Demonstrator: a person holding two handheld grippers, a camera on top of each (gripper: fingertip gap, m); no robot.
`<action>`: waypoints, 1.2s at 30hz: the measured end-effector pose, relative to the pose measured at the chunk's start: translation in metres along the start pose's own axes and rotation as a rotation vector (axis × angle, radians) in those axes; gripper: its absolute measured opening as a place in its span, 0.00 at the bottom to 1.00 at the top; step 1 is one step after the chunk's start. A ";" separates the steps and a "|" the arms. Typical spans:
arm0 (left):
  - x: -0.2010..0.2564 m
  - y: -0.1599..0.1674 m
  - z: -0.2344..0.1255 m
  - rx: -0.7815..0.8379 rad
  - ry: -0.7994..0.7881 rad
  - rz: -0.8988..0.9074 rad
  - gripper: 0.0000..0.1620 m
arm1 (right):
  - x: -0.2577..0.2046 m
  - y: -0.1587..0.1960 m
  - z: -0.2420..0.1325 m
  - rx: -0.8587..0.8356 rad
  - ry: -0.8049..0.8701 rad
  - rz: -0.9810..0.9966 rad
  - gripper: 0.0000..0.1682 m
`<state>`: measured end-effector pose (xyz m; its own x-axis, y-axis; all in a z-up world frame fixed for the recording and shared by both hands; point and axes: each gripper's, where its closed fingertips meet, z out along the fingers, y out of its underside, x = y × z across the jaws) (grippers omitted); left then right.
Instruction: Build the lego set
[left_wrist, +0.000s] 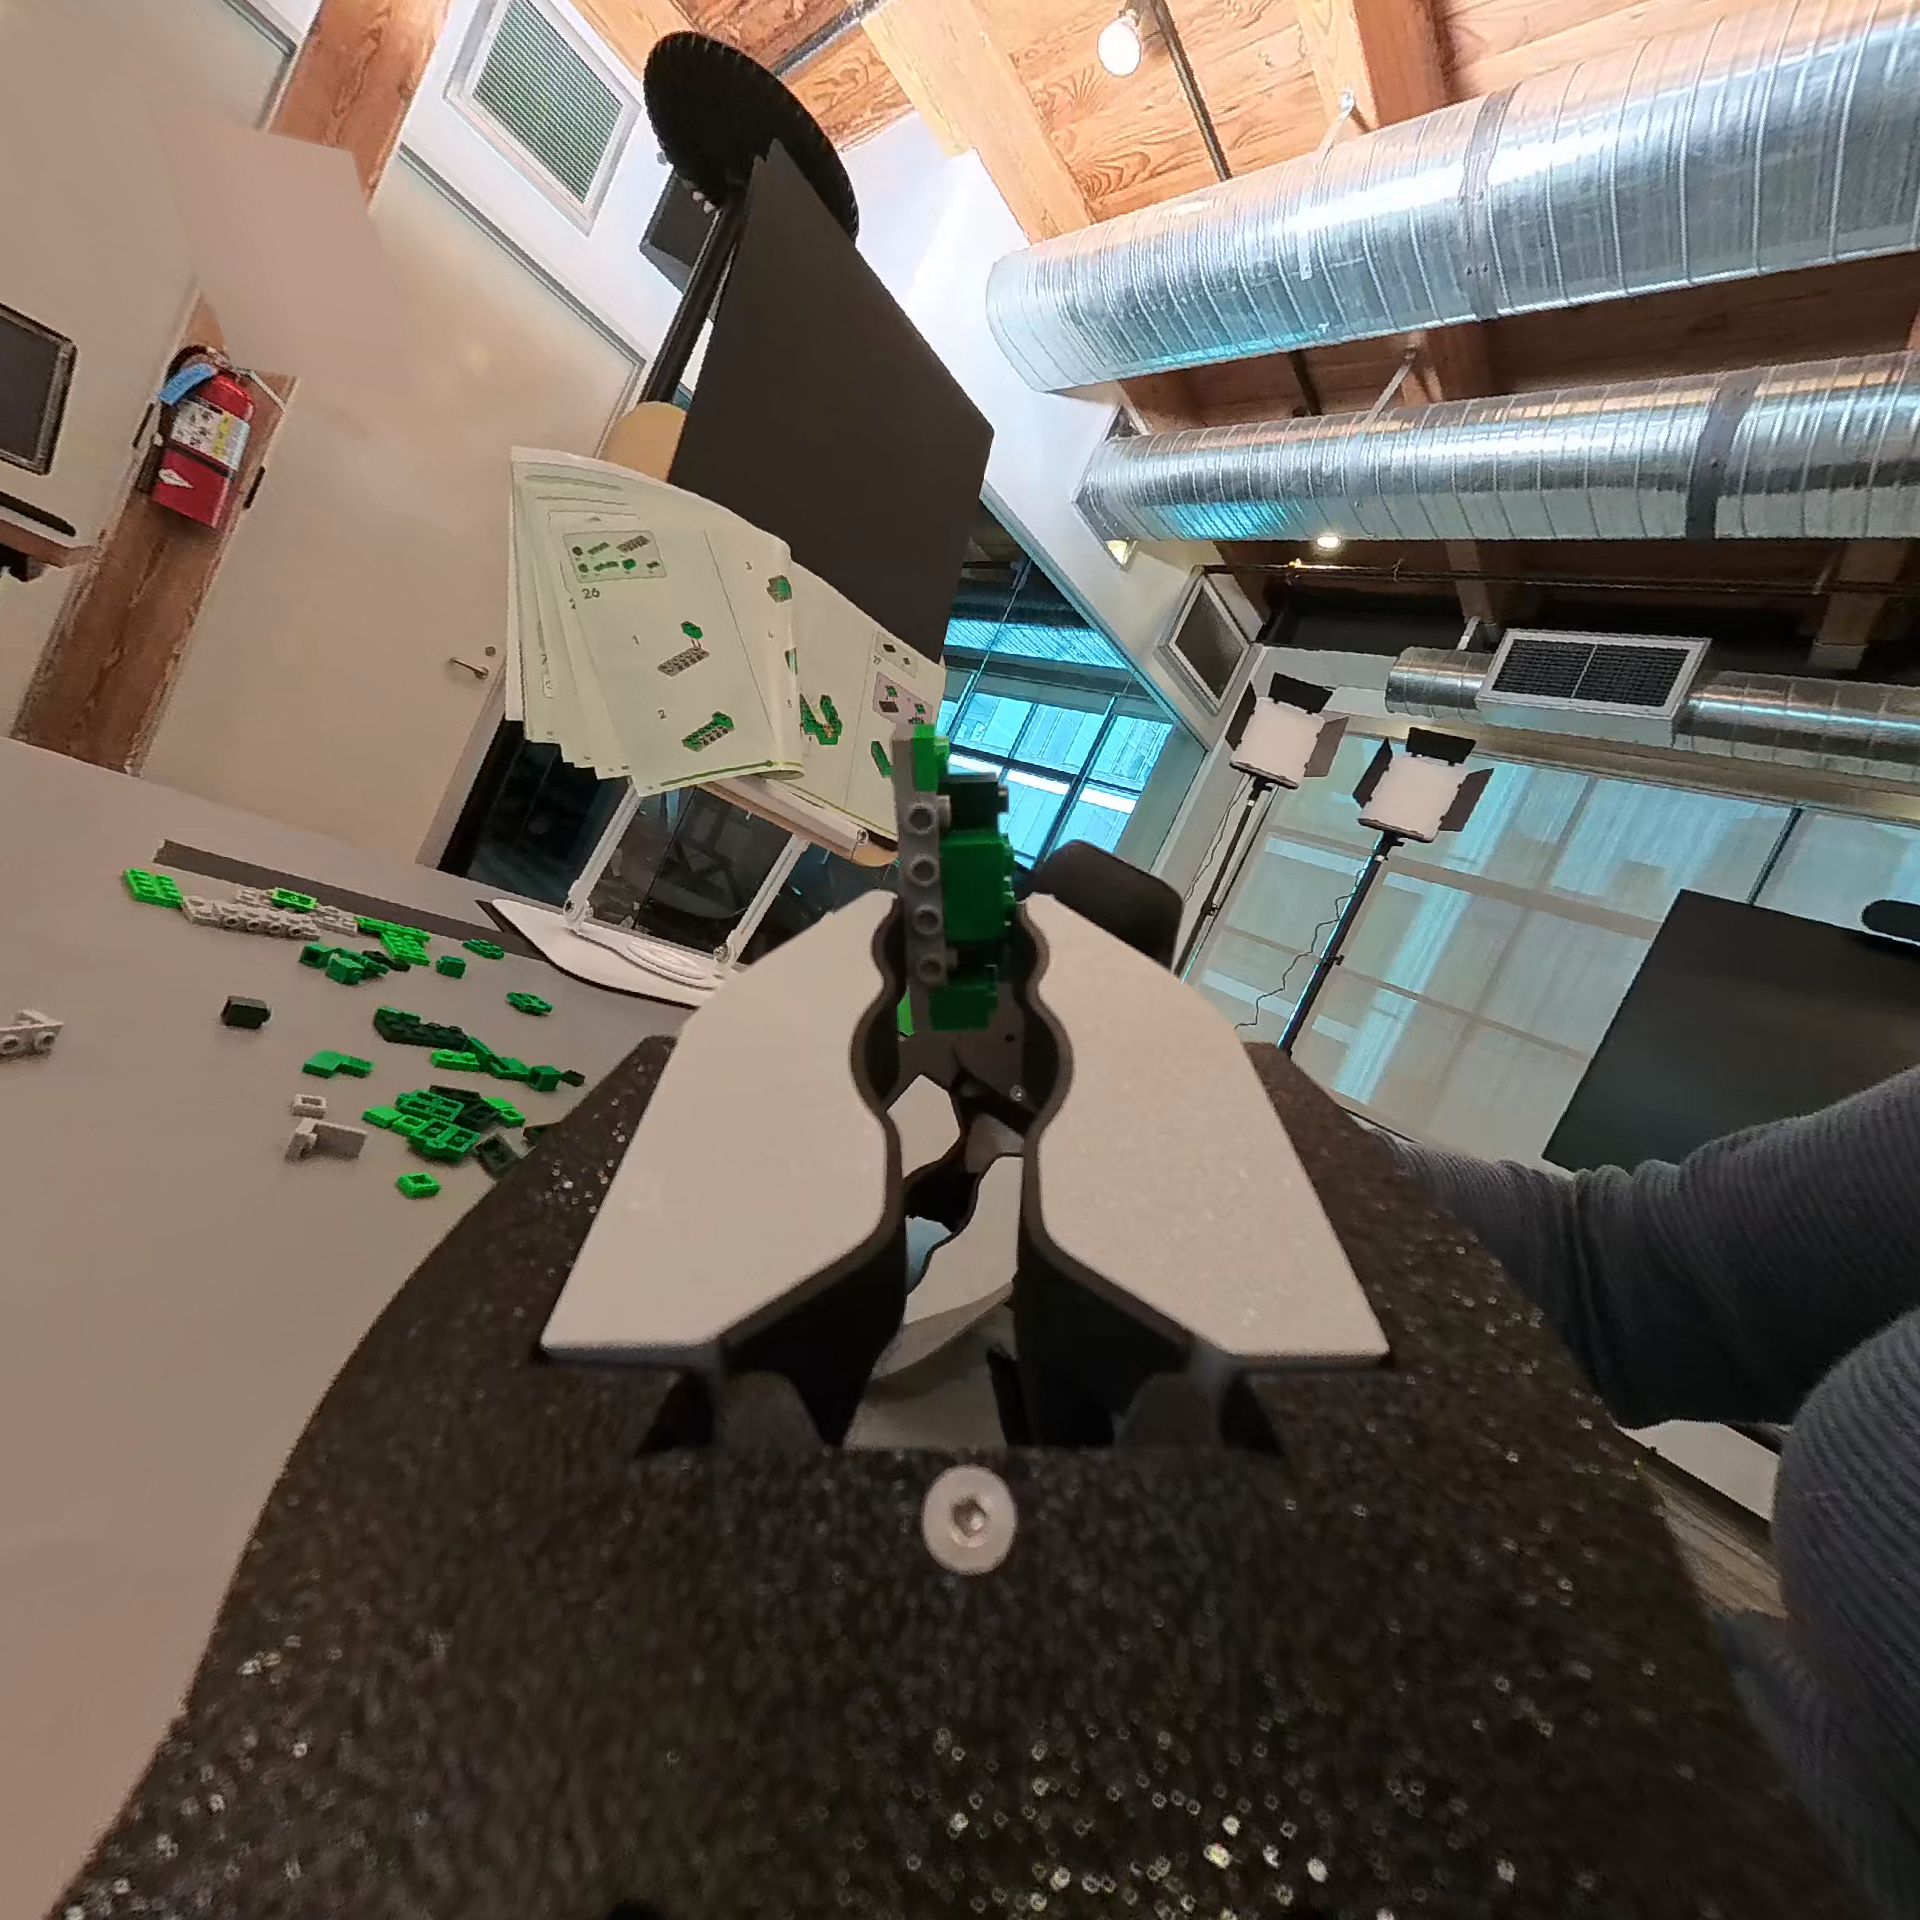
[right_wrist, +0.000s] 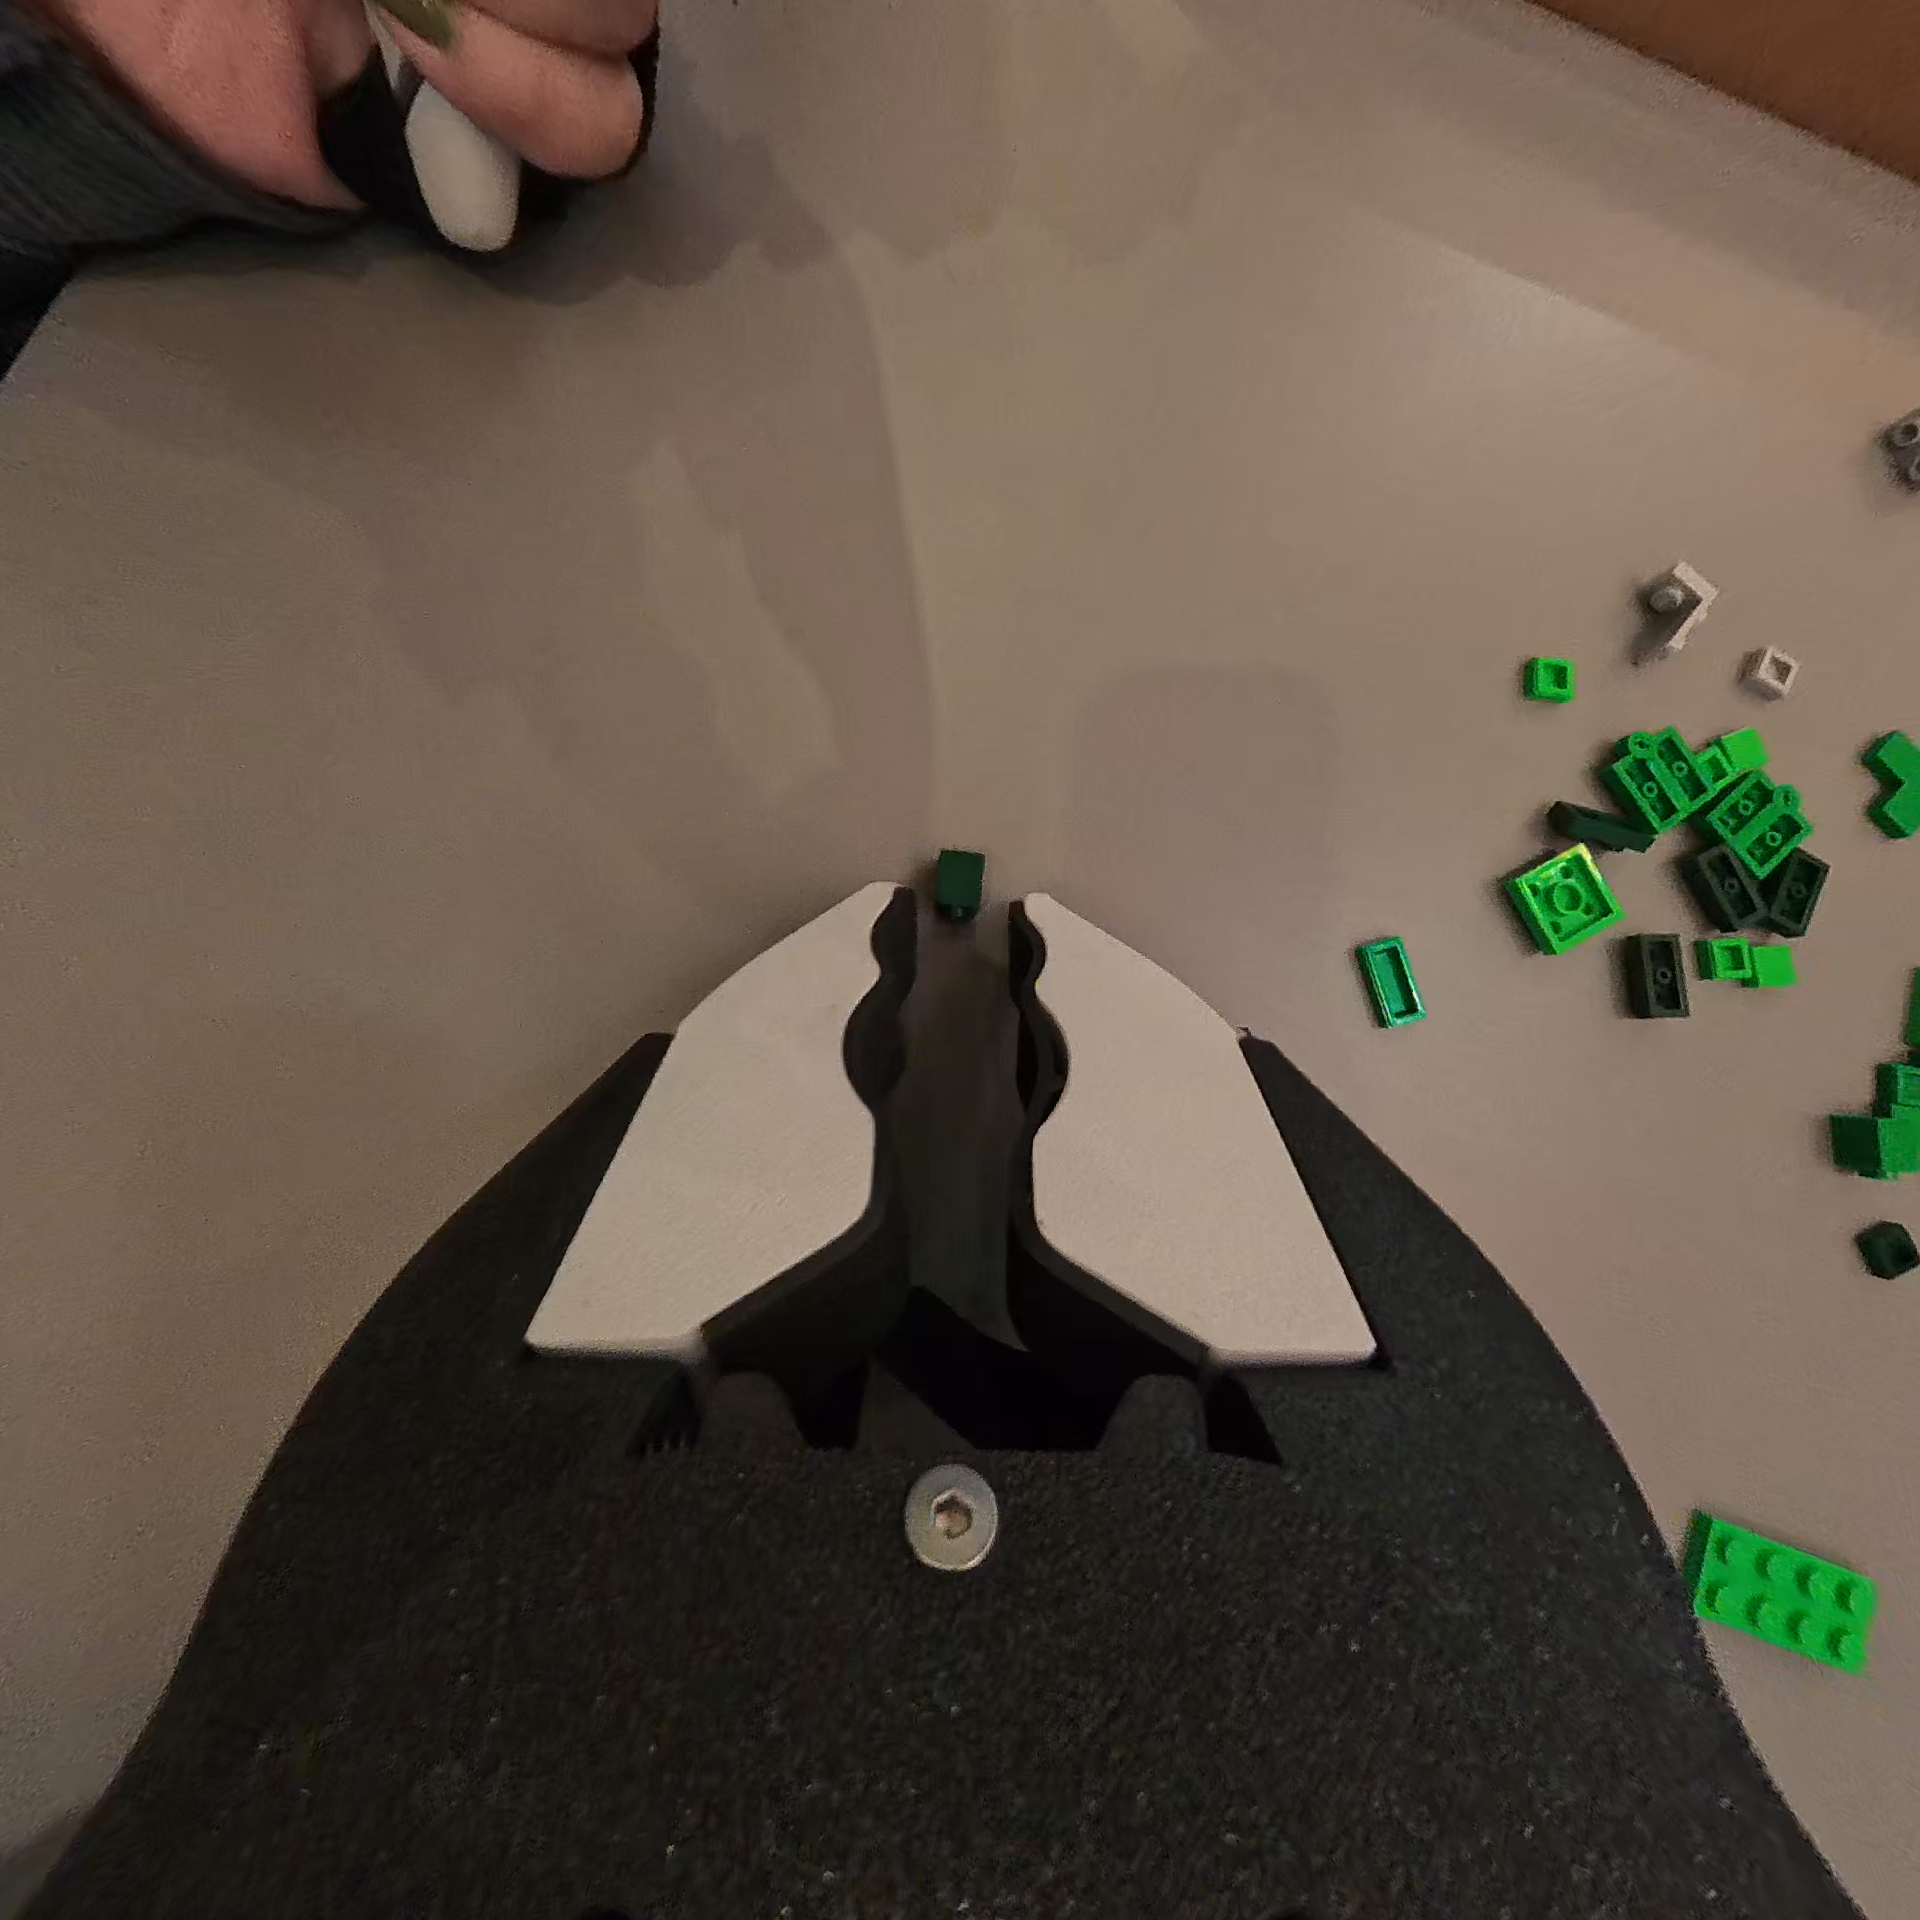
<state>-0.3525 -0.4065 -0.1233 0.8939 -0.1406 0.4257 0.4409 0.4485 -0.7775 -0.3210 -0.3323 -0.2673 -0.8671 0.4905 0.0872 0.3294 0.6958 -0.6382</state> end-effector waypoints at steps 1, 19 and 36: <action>0.000 0.001 0.000 -0.003 0.002 -0.001 0.11 | 0.000 0.000 0.000 -0.005 0.006 -0.004 0.05; 0.007 0.013 0.006 -0.066 0.050 -0.017 0.11 | 0.001 0.077 -0.071 -1.083 -0.104 0.296 0.04; 0.010 0.018 0.009 -0.096 0.072 -0.034 0.11 | 0.009 0.069 -0.065 -1.003 -0.057 0.134 0.12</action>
<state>-0.3365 -0.3923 -0.1292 0.8804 -0.2192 0.4205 0.4734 0.3567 -0.8054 -0.2816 -0.2462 -0.2606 -0.8080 0.5892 0.0087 0.5643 0.7694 0.2994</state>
